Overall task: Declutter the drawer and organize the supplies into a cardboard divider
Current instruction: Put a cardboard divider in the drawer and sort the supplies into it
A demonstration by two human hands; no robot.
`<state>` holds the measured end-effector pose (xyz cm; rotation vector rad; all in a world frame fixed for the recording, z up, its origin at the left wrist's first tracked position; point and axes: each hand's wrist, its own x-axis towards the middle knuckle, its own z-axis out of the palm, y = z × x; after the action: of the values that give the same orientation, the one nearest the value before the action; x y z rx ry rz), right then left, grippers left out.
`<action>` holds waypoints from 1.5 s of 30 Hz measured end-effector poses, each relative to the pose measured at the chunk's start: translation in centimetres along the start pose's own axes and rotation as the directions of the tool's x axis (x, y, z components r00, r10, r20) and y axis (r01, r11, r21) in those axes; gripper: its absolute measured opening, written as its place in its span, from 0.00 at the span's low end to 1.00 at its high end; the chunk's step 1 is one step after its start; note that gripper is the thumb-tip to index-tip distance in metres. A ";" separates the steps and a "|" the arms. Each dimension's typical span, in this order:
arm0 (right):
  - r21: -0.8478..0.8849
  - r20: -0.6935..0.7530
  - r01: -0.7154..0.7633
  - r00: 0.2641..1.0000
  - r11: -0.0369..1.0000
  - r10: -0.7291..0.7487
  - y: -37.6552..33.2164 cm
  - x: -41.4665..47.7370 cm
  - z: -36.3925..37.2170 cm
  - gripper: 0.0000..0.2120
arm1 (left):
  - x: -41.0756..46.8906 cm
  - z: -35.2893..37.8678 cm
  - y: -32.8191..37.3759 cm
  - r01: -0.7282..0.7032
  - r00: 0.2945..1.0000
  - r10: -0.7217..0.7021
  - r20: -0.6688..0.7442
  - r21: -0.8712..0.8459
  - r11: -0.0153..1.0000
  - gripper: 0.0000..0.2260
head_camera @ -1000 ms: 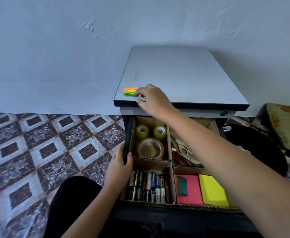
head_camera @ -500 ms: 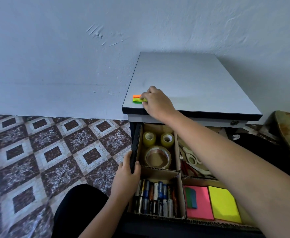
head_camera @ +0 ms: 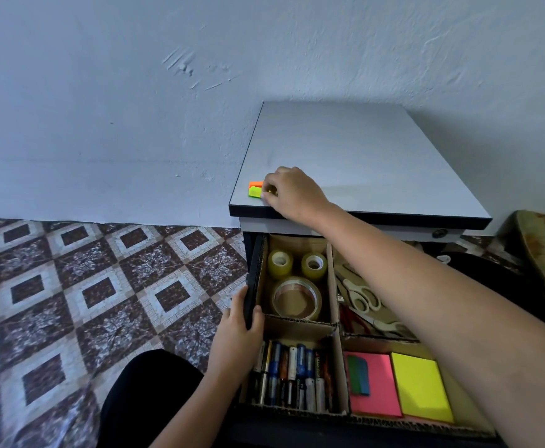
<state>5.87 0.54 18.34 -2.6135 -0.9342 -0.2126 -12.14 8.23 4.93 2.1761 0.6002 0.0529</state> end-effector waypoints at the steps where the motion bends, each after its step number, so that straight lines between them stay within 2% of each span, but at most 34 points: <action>1: 0.027 0.003 -0.014 1.000 1.000 0.014 0.0 0.1 0.0 0.10 | 0.0 0.0 0.1 -0.002 1.000 0.002 0.000 -0.003 1.000 0.21; 5: 0.100 0.023 -0.081 0.997 0.992 0.079 -0.1 0.5 -0.1 0.10 | -0.1 -0.1 0.2 -0.004 1.000 0.004 0.002 -0.012 1.000 0.21; 9: 0.044 0.038 -0.110 0.993 0.993 0.108 -0.3 0.7 0.0 0.12 | -0.1 -0.2 0.2 -0.005 1.000 0.005 0.011 -0.017 1.000 0.21; 25: -0.066 -0.005 0.007 1.000 0.998 -0.008 -0.5 -0.2 0.4 0.12 | -0.3 -0.2 0.4 -0.009 1.000 0.010 -0.017 0.047 0.999 0.21; 29: -0.040 0.008 0.013 1.000 0.999 -0.013 -0.2 -0.1 0.3 0.13 | -0.3 -0.8 1.2 -0.058 0.994 0.071 -0.081 0.152 0.987 0.21; 31: -0.026 0.023 0.017 1.000 1.000 -0.016 0.0 0.0 0.2 0.13 | 0.4 -2.0 2.4 -0.157 0.976 0.176 -0.131 0.148 0.977 0.19; 33: 0.015 0.021 0.005 1.000 1.000 -0.005 0.1 0.1 0.0 0.13 | 1.8 -3.9 4.4 -0.310 0.912 0.343 -0.224 0.173 0.935 0.17; 35: 0.063 -0.008 -0.012 1.000 0.998 0.013 0.2 0.2 -0.1 0.12 | 3.9 -6.1 6.9 -0.464 0.787 0.533 -0.312 0.271 0.843 0.14; 37: 0.071 -0.030 -0.029 0.999 0.997 0.031 0.3 0.5 -0.1 0.13 | 6.5 -7.9 8.9 -0.557 0.641 0.696 -0.323 0.428 0.712 0.13; 38: 0.073 -0.028 -0.040 0.999 0.996 0.042 0.5 0.5 -0.2 0.14 | 7.7 -8.4 9.4 -0.573 0.604 0.743 -0.287 0.491 0.656 0.14; 39: 0.079 -0.020 -0.050 0.998 0.996 0.052 0.5 0.6 -0.2 0.14 | 8.7 -8.8 9.6 -0.578 0.591 0.771 -0.238 0.541 0.611 0.15; 42: 0.064 0.041 -0.058 0.998 0.996 0.055 0.7 0.8 -0.2 0.16 | 10.5 -9.0 9.6 -0.573 0.634 0.771 -0.053 0.637 0.516 0.17; 45: 0.049 0.072 -0.057 0.996 0.997 0.053 0.7 1.2 -0.3 0.16 | 11.2 -9.0 9.3 -0.581 0.634 0.773 0.019 0.672 0.459 0.18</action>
<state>7.24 0.67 18.75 -2.6110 -0.8774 -0.0817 -0.70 14.89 15.74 2.9846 -0.2430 0.7336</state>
